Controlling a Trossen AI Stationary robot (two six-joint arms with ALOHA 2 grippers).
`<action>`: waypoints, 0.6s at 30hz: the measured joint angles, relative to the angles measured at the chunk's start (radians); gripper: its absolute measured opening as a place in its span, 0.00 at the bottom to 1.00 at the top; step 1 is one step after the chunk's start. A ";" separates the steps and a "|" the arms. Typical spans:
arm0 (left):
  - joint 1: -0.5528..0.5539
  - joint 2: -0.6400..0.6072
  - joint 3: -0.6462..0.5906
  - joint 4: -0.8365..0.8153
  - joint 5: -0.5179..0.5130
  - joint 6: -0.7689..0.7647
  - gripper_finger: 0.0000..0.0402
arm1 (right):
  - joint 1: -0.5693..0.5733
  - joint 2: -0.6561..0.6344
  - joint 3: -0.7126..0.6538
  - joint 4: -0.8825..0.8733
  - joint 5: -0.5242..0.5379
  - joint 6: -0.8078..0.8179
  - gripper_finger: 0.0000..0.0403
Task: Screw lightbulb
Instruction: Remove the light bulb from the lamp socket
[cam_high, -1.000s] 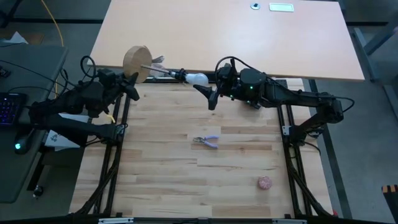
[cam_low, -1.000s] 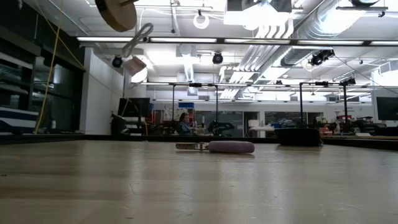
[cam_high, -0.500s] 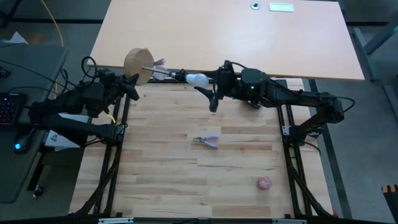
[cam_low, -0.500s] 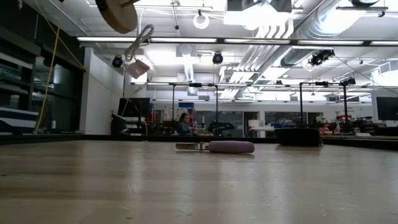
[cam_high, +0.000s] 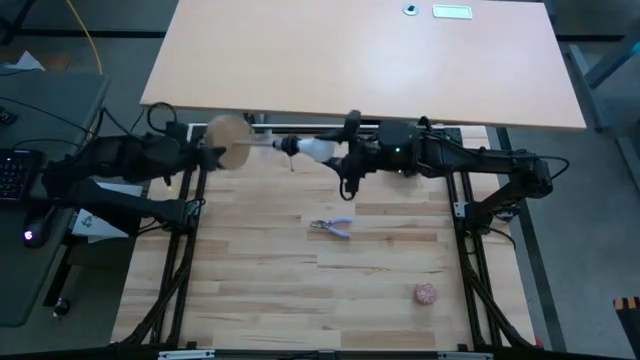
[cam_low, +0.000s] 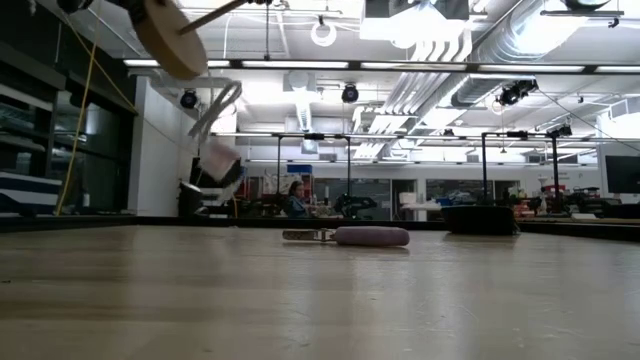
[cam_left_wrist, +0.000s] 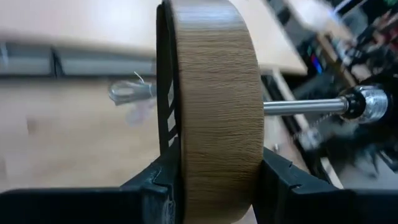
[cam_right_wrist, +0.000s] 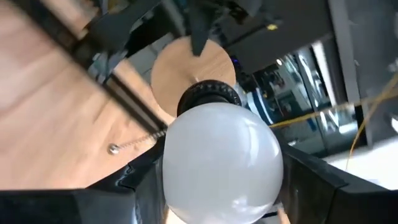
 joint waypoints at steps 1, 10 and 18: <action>0.000 0.006 0.001 -0.024 0.036 -0.039 0.29 | 0.004 0.000 0.000 -0.019 0.001 -0.036 0.60; 0.000 0.053 0.002 -0.217 0.338 -0.253 0.29 | 0.049 0.000 -0.001 -0.202 0.034 -0.396 0.60; -0.001 0.092 0.002 -0.321 0.338 -0.270 0.29 | 0.073 0.000 -0.002 -0.263 0.089 -0.390 0.60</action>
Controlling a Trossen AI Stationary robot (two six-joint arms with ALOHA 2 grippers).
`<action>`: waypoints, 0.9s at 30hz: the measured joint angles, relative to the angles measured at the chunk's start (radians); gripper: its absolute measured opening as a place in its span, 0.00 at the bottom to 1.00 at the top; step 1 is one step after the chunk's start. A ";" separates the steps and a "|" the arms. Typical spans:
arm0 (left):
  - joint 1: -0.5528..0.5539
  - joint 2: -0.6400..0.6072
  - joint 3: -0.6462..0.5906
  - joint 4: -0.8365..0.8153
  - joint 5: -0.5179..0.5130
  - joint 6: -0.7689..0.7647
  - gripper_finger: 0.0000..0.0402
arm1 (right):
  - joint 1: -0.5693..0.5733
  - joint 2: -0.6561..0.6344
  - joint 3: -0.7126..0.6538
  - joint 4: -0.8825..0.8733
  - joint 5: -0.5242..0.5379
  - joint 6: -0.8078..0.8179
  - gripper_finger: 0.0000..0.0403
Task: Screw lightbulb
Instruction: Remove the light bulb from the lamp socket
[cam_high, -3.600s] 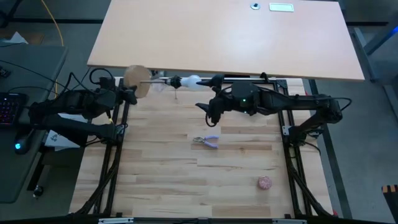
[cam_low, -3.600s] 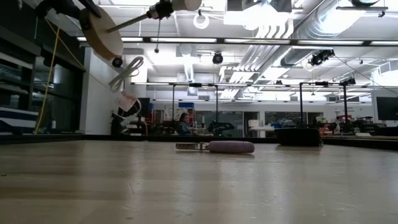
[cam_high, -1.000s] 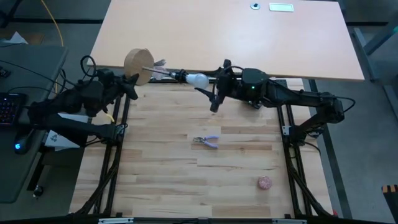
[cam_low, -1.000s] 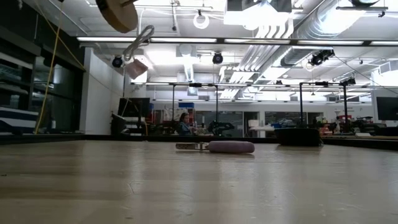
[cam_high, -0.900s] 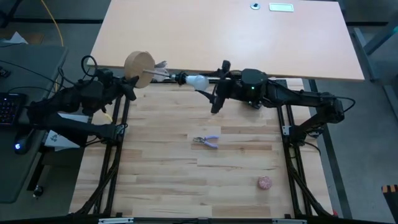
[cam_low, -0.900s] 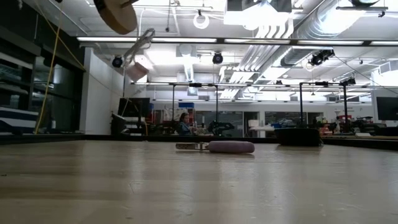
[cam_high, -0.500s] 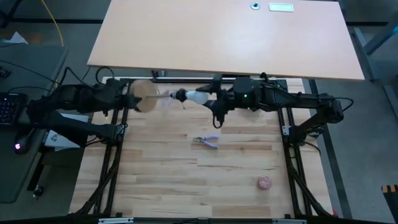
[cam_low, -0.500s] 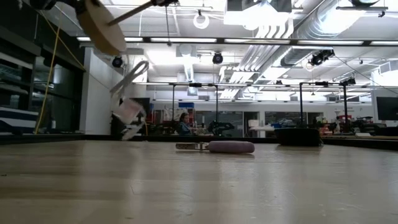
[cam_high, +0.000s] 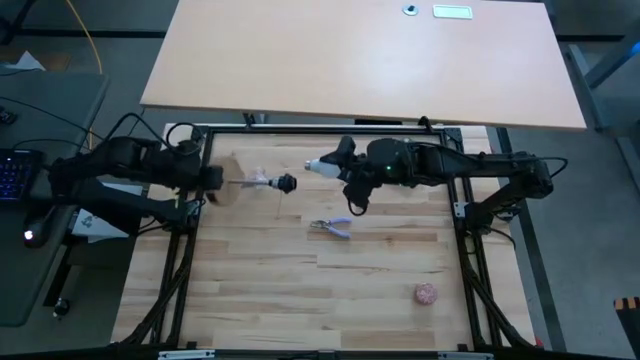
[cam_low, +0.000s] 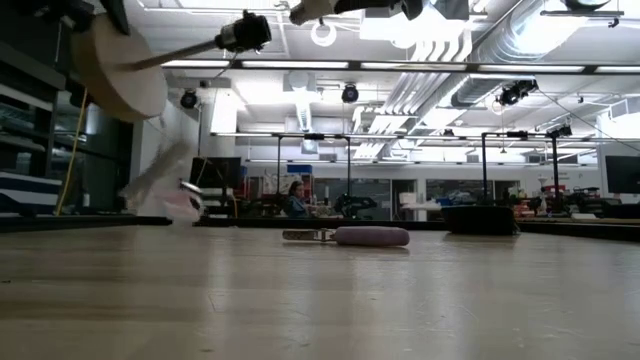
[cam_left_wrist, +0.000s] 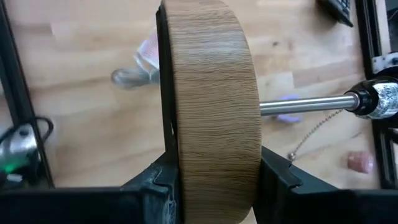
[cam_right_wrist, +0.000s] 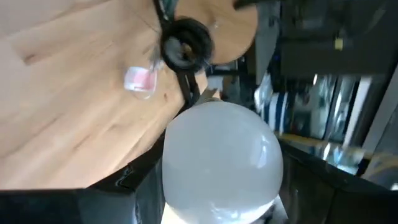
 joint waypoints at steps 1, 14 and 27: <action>0.000 0.002 0.000 0.006 -0.018 0.015 0.29 | -0.001 0.000 0.000 0.000 0.009 0.042 0.60; -0.003 -0.054 -0.380 0.698 -0.107 0.122 0.29 | -0.096 -0.061 0.000 -0.321 -0.040 0.554 0.60; 0.163 0.175 -1.056 2.252 -0.118 -0.137 0.29 | -0.136 -0.216 0.002 -0.439 0.029 0.868 0.60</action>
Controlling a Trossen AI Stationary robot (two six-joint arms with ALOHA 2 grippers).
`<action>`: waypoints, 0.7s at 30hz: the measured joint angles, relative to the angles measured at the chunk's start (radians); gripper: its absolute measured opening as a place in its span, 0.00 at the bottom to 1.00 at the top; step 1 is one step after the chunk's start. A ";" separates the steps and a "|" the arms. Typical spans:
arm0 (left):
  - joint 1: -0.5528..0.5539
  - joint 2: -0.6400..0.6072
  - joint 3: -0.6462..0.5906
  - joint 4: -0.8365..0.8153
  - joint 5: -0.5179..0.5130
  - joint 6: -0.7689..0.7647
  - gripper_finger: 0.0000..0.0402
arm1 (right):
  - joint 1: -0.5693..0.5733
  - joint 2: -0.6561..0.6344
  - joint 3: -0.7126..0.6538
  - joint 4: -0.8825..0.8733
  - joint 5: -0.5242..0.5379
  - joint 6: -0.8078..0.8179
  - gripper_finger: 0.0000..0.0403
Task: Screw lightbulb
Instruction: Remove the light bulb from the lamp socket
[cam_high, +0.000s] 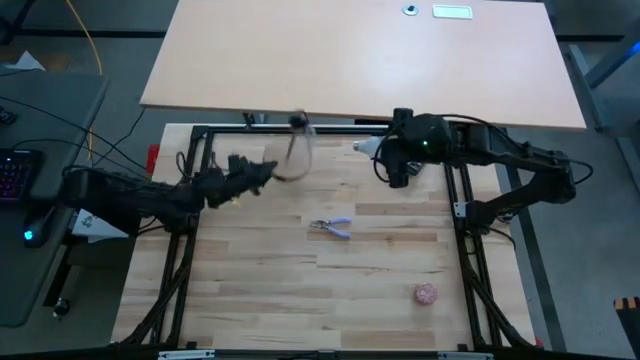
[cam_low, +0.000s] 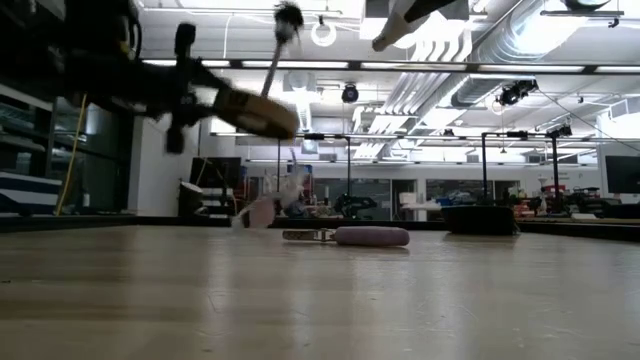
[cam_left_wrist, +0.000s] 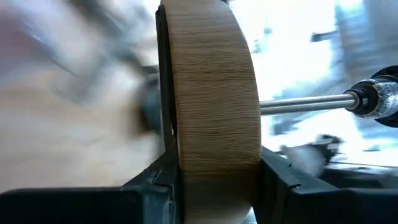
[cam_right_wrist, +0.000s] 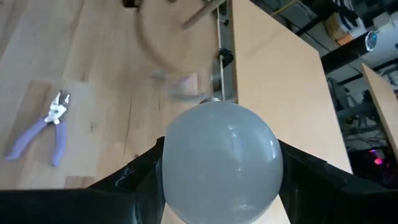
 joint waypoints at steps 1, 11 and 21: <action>0.025 0.035 0.008 0.090 0.022 0.015 0.29 | 0.000 -0.002 0.000 -0.001 0.001 0.013 0.60; 0.211 0.330 0.365 0.268 0.524 0.140 0.29 | 0.000 0.012 0.000 0.032 0.006 0.095 0.60; 0.231 0.365 0.208 0.123 0.566 0.133 0.29 | 0.001 0.010 0.000 0.029 0.005 0.118 0.60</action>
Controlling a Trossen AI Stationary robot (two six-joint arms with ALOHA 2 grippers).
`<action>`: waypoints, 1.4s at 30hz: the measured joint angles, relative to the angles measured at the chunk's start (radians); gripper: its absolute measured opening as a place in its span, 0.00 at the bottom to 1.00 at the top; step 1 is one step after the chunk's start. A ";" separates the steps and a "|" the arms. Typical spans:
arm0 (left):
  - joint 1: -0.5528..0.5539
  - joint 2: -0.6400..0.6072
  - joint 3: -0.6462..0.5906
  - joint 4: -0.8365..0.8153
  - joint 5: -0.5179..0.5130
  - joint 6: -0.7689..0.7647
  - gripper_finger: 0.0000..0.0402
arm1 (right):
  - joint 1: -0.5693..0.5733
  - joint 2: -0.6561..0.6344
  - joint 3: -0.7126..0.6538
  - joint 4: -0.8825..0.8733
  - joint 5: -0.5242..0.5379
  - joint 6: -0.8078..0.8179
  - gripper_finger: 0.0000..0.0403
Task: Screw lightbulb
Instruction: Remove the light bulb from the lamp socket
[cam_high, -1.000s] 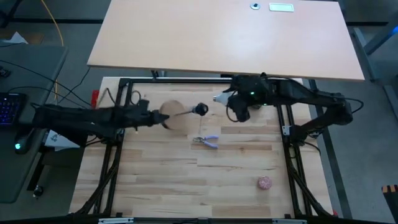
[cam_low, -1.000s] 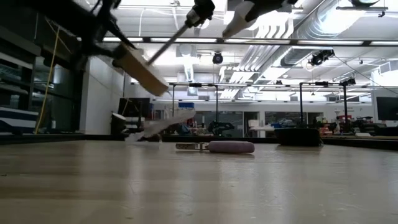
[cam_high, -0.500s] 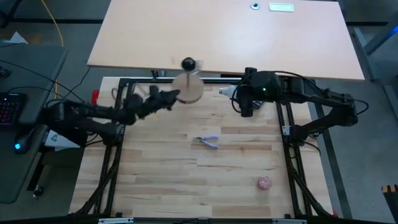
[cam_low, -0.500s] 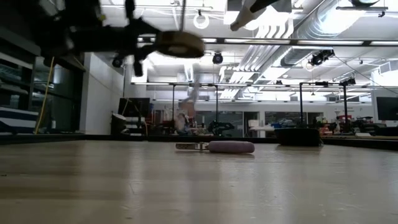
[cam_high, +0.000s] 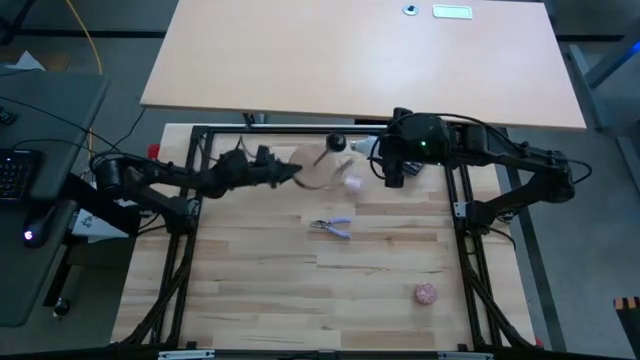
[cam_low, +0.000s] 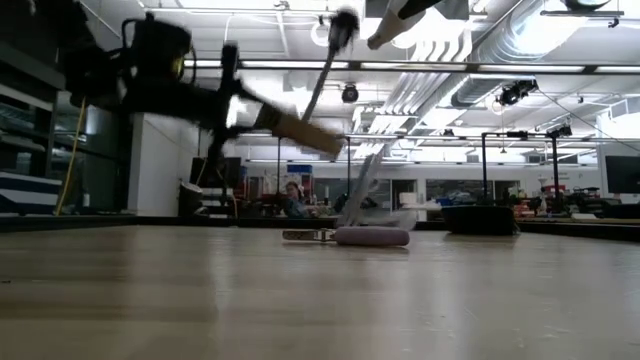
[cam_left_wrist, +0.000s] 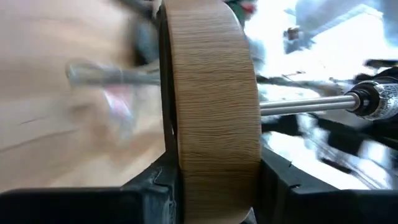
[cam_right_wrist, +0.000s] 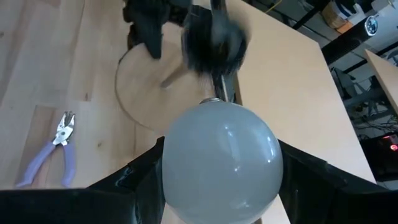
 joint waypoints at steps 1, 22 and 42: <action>0.000 0.001 -0.035 -0.002 -0.018 -0.014 0.29 | 0.000 0.000 0.000 0.000 -0.001 0.001 0.60; -0.057 0.010 -0.343 -0.011 -0.163 -0.132 0.48 | 0.000 0.000 0.000 0.000 -0.031 0.023 0.60; -0.059 -0.089 -0.397 -0.003 0.247 -0.189 0.92 | 0.000 0.000 0.000 -0.066 -0.075 0.043 0.60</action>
